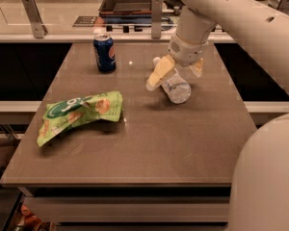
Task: Place blue plastic bottle upright
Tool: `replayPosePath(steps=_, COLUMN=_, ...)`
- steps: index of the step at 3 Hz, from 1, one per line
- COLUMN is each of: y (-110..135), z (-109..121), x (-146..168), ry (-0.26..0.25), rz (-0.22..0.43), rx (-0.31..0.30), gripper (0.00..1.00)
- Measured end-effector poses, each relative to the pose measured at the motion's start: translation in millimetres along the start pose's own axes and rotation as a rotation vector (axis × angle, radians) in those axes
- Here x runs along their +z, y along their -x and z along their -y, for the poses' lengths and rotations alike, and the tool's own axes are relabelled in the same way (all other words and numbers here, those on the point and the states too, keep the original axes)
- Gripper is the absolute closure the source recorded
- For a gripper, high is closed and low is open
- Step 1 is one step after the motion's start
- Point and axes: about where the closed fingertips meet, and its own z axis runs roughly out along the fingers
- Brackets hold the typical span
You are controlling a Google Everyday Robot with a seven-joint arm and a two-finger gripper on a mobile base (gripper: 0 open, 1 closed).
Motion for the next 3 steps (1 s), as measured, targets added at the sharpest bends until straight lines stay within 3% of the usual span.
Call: replayPosePath(steps=3, y=15, z=21, x=-11, ry=-0.03, rz=-0.073, rx=0.035, gripper=0.0)
